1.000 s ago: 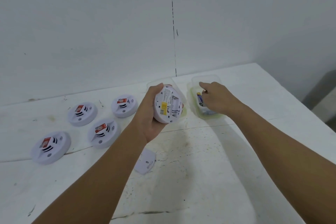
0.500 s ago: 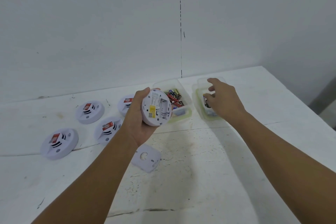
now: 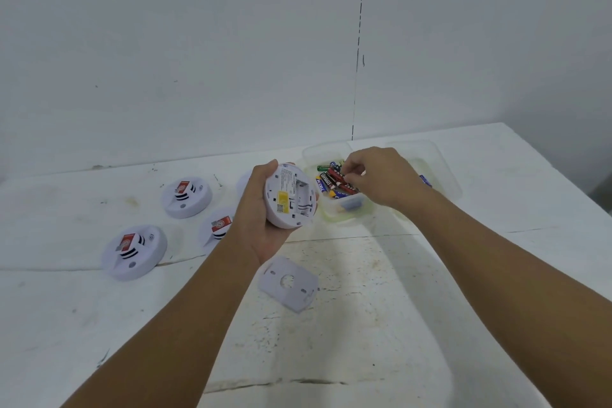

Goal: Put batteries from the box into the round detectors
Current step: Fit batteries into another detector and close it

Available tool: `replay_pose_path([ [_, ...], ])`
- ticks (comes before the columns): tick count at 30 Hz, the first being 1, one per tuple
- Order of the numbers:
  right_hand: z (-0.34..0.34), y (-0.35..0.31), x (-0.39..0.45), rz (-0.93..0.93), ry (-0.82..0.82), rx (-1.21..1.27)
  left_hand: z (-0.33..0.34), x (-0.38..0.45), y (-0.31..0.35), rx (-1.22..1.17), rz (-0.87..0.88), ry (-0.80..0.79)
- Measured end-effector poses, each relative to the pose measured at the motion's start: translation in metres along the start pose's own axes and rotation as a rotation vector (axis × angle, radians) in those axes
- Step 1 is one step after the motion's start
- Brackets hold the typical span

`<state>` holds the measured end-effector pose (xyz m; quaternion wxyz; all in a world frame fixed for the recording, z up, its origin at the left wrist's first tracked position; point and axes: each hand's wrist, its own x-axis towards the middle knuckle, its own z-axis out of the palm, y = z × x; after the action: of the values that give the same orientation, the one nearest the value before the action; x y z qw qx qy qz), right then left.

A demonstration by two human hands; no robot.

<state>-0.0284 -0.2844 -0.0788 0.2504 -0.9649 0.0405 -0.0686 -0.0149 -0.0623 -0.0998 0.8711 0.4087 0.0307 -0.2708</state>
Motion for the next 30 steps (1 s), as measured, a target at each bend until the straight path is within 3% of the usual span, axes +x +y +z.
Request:
replay_pose_path([
  [17,0.027,-0.022,0.042,0.000,-0.283,-0.385,-0.013,0.011,0.007,-0.055,-0.054,0.033],
  [25,0.036,-0.027,0.043,-0.033,-0.240,-0.449,-0.018,0.014,0.007,-0.048,-0.053,0.030],
  [30,0.028,-0.033,0.035,-0.030,-0.061,-0.331,-0.020,0.011,0.007,-0.079,-0.053,0.032],
])
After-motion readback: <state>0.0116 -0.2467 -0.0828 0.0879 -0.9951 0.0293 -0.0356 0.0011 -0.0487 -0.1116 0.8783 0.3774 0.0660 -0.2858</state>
